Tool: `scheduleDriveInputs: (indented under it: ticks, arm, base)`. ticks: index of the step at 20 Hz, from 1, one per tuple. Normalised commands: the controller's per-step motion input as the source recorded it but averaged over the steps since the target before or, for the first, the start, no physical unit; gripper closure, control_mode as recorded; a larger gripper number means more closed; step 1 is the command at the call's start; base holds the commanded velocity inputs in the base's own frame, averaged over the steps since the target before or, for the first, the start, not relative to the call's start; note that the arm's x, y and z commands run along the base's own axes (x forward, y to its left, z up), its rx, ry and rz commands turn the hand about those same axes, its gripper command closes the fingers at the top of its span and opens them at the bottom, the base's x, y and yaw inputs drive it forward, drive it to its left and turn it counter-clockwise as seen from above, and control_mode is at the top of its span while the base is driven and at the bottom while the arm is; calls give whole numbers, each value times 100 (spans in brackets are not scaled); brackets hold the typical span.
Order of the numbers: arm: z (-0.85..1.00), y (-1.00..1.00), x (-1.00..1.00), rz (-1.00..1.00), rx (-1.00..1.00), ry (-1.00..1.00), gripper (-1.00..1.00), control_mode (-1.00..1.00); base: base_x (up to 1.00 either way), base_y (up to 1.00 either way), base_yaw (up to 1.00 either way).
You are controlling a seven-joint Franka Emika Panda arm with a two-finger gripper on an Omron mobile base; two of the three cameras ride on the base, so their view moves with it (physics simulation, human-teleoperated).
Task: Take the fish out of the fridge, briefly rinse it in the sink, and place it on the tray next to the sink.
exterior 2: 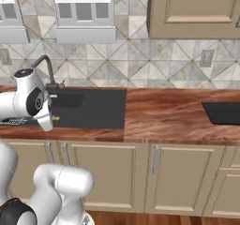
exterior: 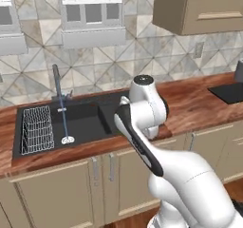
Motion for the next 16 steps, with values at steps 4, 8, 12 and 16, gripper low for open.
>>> scheduleDriveInputs:
  ticks: [4,8,12,16]
  arm:
    - [0,0,0,0,0,0,100,100]
    - [0,0,0,0,0,0,100,100]
    - [0,0,0,0,0,0,100,100]
    - [0,0,0,0,0,0,100,100]
  base:
    - [-1,-100,-16]
    - [22,-100,-14]
    - [51,-100,-11]
    - [74,-100,-1]
